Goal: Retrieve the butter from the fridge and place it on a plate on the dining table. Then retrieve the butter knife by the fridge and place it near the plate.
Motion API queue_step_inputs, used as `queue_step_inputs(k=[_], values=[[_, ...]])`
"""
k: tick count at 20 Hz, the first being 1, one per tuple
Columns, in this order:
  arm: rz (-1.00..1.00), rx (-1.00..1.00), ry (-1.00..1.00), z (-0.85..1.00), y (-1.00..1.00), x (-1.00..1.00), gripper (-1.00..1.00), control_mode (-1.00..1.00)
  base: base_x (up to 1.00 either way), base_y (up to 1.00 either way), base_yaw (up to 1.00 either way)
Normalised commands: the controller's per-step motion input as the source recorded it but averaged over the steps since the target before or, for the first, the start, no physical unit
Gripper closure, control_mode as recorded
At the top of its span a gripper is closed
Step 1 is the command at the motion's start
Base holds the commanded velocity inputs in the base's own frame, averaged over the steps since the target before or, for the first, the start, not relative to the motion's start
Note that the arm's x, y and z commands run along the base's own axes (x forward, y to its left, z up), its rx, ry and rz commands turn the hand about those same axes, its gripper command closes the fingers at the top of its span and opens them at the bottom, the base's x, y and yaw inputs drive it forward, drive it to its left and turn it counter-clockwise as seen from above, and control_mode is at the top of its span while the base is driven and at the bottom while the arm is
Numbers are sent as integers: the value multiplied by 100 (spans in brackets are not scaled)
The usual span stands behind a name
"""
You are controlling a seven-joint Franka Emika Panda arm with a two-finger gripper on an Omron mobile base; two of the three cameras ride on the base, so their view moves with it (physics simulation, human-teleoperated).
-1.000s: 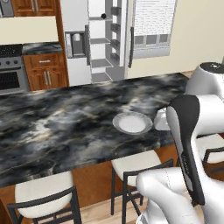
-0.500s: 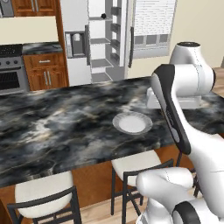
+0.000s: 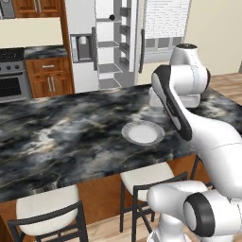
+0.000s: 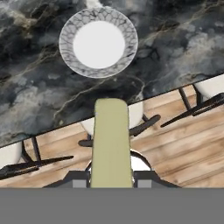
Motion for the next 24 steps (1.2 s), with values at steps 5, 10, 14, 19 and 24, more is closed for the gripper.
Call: queue_step_inputs(k=[5,10,14,19,24], values=[[0,0,-17,-30,-13,76,100,-100,0,0,0],[0,0,-23,-27,-7,61,100,-100,0,0,0],[0,0,-15,-29,-2,60,100,-100,0,0,0],[0,0,5,-5,-2,45,100,-100,0,0,0],[-4,0,17,-4,-1,32,100,-100,0,0,0]])
